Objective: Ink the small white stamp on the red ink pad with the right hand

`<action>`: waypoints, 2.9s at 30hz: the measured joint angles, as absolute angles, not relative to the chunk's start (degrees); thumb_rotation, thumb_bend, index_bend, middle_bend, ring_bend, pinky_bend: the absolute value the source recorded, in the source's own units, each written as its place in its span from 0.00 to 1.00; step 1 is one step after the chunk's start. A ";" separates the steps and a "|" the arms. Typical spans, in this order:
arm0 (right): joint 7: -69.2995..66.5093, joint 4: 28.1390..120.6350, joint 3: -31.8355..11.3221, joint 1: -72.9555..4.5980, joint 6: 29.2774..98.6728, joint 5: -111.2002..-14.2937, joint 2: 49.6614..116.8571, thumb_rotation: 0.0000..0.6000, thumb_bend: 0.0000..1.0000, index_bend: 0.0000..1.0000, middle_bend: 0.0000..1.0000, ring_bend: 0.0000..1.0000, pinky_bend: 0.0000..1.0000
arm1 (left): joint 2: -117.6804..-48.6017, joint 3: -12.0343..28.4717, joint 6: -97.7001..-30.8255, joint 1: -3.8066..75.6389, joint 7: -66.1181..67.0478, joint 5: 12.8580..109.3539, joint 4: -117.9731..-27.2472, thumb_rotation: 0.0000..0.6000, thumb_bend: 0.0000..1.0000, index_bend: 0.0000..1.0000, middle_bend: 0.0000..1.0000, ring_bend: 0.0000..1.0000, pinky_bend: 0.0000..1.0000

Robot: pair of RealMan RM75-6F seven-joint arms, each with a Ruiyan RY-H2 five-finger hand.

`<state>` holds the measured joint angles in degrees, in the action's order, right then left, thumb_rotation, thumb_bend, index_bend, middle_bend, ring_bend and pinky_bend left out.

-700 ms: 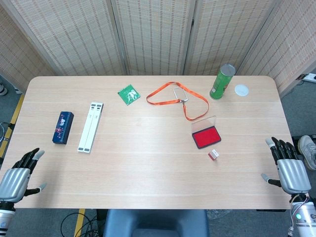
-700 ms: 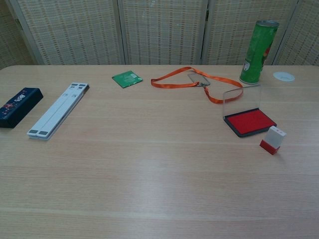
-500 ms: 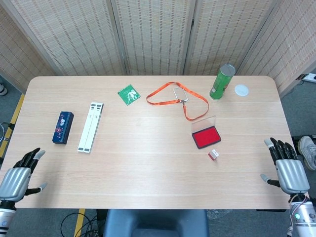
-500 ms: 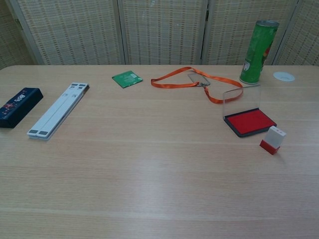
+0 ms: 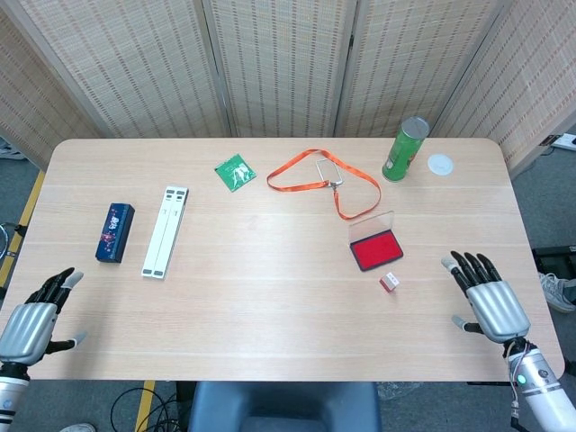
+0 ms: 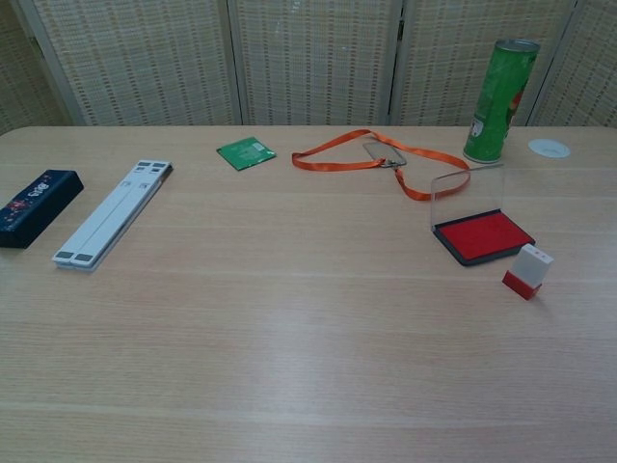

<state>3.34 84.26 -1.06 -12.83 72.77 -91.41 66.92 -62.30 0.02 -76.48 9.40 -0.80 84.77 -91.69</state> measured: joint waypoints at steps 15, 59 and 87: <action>3.72 80.12 -0.87 -25.91 56.10 -93.68 66.20 1.00 0.18 0.14 0.00 0.00 0.00 | -64.34 0.91 -74.92 10.17 3.24 82.03 -90.69 1.00 0.23 0.00 0.08 0.11 0.28; -0.97 70.49 0.93 -34.89 49.64 -90.28 76.50 1.00 0.22 0.29 0.00 0.00 0.00 | -64.49 0.26 -74.76 10.30 2.41 82.88 -90.32 1.00 0.23 0.00 0.08 0.11 0.28; -0.88 69.08 1.80 -36.35 49.06 -88.81 78.25 1.00 0.24 0.32 0.00 0.00 0.00 | -64.57 0.22 -74.93 10.29 2.24 82.97 -90.23 1.00 0.23 0.00 0.08 0.11 0.28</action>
<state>-0.88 69.08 1.80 -36.35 49.06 -88.81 78.25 -64.57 0.22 -74.93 10.29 2.24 82.97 -90.23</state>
